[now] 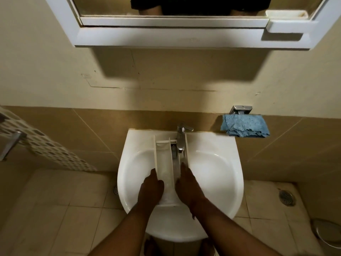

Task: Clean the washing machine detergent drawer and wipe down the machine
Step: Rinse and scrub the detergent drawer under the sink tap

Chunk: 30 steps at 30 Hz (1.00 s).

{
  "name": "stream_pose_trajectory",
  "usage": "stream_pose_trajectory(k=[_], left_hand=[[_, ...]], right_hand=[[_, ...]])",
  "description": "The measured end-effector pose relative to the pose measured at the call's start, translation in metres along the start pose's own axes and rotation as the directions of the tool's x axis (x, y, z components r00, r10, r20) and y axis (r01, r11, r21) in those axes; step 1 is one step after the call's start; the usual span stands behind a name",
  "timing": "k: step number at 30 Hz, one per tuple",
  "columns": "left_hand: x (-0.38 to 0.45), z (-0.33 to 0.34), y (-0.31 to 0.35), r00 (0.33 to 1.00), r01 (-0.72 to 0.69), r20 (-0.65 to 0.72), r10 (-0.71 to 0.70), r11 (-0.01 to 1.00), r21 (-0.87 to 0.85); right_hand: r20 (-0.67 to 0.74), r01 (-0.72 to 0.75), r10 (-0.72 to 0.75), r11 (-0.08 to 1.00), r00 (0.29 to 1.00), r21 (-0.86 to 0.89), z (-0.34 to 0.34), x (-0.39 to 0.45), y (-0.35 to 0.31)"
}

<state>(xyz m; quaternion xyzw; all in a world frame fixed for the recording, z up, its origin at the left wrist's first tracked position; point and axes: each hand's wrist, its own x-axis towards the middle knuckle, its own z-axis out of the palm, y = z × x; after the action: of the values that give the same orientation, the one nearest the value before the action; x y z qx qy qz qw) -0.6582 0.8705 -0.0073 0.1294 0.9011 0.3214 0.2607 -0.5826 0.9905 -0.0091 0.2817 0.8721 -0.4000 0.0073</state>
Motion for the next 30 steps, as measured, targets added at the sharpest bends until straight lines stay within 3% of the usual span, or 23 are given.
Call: stream_pose_trajectory(k=[4,9,11,15,18,21,25,30], left_hand=[[0.002,-0.001,0.002,1.000,0.015,-0.007,-0.014,0.999,0.033],[0.006,0.000,0.004,0.998,0.049,-0.029,-0.047,0.998,0.041],[0.006,0.001,0.004,0.998,0.048,-0.038,-0.046,0.997,0.054],[0.007,0.000,0.002,1.000,0.014,-0.012,-0.013,0.997,0.074],[0.008,-0.001,0.003,1.000,0.017,-0.007,-0.017,0.997,0.075],[0.008,0.001,0.004,0.999,0.037,-0.009,-0.037,0.998,0.059],[0.007,0.003,0.002,0.999,0.048,-0.028,-0.046,0.998,0.044],[0.008,0.003,0.003,0.999,0.051,-0.020,-0.051,0.998,0.037]], right_hand=[[0.112,-0.127,0.113,0.984,0.987,0.124,0.002,0.020,-0.025],[0.348,-0.165,0.158,0.986,0.924,-0.010,-0.001,-0.017,-0.010],[0.341,-0.173,0.190,0.982,0.921,-0.081,-0.003,-0.017,-0.012],[0.139,-0.081,0.087,0.995,0.987,-0.053,-0.015,0.020,-0.020],[0.270,-0.057,0.071,0.997,0.960,-0.058,-0.014,0.026,-0.010],[0.407,-0.073,0.141,0.981,0.903,-0.178,-0.001,-0.008,0.003],[0.350,0.035,0.116,0.918,0.930,-0.396,0.001,-0.038,-0.007],[0.314,0.159,0.062,0.759,0.947,-0.631,0.000,-0.052,-0.034]])
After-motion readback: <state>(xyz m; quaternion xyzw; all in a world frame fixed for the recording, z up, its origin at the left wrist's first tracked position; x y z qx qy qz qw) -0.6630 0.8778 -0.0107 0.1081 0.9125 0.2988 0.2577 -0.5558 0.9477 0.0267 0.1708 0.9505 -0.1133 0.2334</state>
